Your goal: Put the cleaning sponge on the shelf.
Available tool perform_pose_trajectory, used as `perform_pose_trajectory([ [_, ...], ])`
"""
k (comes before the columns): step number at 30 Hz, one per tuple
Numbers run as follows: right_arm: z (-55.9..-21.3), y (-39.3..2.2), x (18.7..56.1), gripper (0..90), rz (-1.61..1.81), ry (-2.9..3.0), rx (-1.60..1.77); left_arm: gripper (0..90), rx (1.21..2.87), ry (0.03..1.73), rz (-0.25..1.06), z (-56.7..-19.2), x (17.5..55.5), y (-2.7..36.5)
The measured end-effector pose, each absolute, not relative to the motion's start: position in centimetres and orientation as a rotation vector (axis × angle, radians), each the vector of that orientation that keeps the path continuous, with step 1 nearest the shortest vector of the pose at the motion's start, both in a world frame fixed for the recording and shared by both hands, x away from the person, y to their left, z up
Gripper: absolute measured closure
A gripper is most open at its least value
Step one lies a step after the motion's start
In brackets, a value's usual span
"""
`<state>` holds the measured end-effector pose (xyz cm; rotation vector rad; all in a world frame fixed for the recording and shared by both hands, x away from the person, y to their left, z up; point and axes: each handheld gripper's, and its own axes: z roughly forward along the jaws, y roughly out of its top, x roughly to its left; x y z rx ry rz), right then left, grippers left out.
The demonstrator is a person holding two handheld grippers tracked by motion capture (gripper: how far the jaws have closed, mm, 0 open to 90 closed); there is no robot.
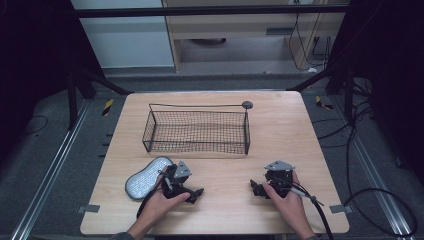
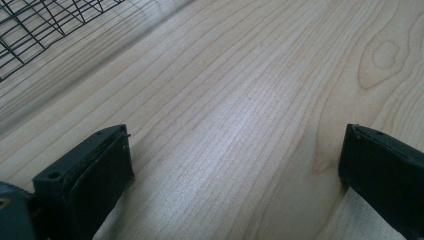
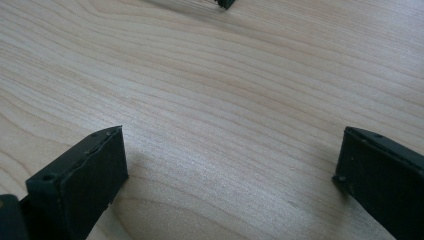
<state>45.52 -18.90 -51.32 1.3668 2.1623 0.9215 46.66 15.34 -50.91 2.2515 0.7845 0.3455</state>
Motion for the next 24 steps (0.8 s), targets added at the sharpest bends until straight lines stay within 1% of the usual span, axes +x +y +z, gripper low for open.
perform_pose_trajectory([
  [3, -51.3, -18.9, 45.5, 0.3, 0.923, 2.163, 1.366, 3.3, 2.239, 0.781, 0.353, -50.6, 46.6, 15.6],
  [13, -51.3, -18.9, 45.5, 0.3, 0.923, 2.163, 1.364, 4.8, 2.183, 0.824, 0.413, -48.5, 46.9, 17.8],
  [19, -51.3, -18.9, 45.6, 0.3, 0.924, 2.164, 1.364, 5.8, 2.187, 0.885, 0.459, -47.4, 46.9, 20.7],
  [20, -51.3, -18.9, 45.6, 0.3, 0.924, 2.164, 1.363, 5.6, 2.192, 0.9, 0.478, -47.1, 46.9, 21.6],
  [24, -51.3, -18.9, 45.5, 0.3, 0.929, 2.166, 1.374, 4.9, 2.232, 0.922, 0.462, -46.8, 46.8, 23.4],
])
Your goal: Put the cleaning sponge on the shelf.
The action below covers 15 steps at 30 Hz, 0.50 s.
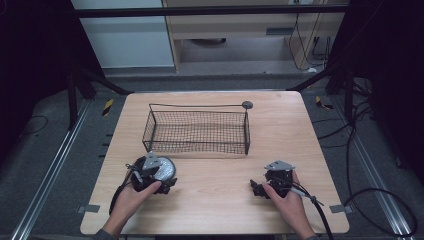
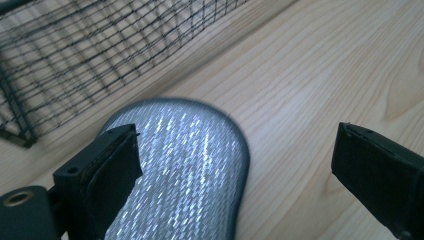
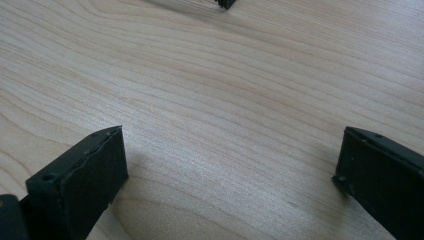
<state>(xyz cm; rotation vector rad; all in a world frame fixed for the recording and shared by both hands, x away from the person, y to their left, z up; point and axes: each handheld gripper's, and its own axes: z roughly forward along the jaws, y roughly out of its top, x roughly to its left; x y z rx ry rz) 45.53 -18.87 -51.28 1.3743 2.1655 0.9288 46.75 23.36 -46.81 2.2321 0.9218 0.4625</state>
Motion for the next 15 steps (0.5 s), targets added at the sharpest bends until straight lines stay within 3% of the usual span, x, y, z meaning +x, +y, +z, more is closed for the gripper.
perform_pose_trajectory([
  [15, -51.3, -18.9, 45.5, 0.3, 0.928, 2.167, 1.375, 3.8, 2.374, 0.957, 0.437, -44.6, 46.6, 25.9],
])
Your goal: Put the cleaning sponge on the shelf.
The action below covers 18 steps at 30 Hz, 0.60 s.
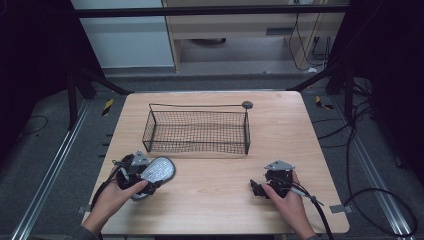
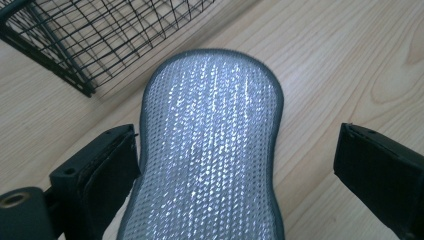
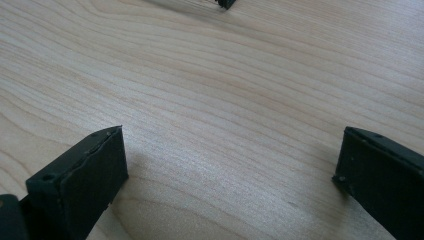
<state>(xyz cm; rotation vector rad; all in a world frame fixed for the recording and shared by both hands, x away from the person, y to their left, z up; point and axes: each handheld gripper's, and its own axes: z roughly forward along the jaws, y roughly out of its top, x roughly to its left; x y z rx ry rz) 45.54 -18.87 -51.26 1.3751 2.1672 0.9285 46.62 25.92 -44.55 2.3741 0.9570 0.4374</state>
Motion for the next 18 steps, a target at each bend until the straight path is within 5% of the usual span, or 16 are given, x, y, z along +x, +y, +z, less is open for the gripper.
perform_pose_trajectory([
  [18, -51.2, -18.9, 45.6, 0.4, 0.923, 2.17, 1.371, 3.9, 2.608, 0.949, 0.297, -44.8, 48.7, 25.5],
])
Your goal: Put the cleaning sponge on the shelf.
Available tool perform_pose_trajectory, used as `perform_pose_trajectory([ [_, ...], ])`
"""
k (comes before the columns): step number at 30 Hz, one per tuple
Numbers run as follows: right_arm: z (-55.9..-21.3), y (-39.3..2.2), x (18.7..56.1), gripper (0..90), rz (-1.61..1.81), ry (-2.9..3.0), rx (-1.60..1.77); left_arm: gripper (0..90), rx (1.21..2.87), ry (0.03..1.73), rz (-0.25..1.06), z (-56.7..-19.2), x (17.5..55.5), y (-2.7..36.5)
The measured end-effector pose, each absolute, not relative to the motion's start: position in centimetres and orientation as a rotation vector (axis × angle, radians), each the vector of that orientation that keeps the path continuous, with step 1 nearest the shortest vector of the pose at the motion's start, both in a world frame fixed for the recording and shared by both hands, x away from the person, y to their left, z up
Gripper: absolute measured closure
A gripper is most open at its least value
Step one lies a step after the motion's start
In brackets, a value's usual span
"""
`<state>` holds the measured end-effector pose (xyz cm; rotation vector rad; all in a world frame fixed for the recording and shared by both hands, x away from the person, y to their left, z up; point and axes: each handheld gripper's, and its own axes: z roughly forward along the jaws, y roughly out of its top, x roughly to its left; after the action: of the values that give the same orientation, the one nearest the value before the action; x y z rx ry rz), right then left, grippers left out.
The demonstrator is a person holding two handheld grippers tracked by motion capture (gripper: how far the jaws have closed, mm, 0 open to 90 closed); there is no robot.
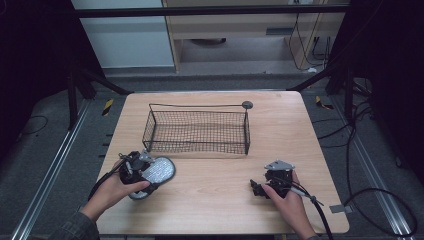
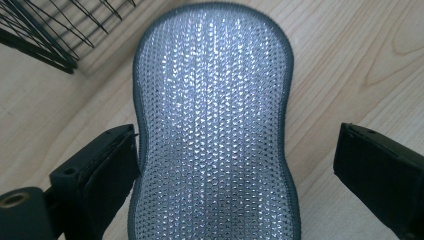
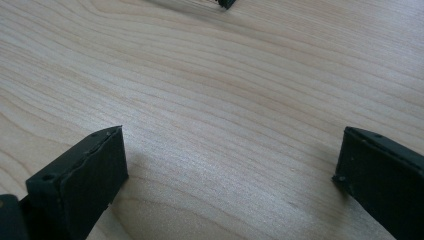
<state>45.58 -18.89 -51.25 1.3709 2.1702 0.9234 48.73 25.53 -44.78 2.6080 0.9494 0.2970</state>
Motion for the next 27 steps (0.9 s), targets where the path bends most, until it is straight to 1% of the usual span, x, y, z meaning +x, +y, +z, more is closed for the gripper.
perform_pose_trajectory([
  [4, -51.2, -18.9, 45.6, 0.4, 0.923, 2.171, 1.37, 4.4, 2.683, 0.955, 0.245, -45.2, 49.7, 25.5],
  [12, -51.2, -18.9, 45.6, 0.4, 0.922, 2.171, 1.369, 4.0, 2.677, 1.002, 0.224, -45.5, 50.4, 25.6],
  [27, -51.2, -18.9, 45.6, 0.4, 0.92, 2.182, 1.365, 4.0, 2.683, 1.012, 0.2, -46.6, 51.1, 25.7],
])
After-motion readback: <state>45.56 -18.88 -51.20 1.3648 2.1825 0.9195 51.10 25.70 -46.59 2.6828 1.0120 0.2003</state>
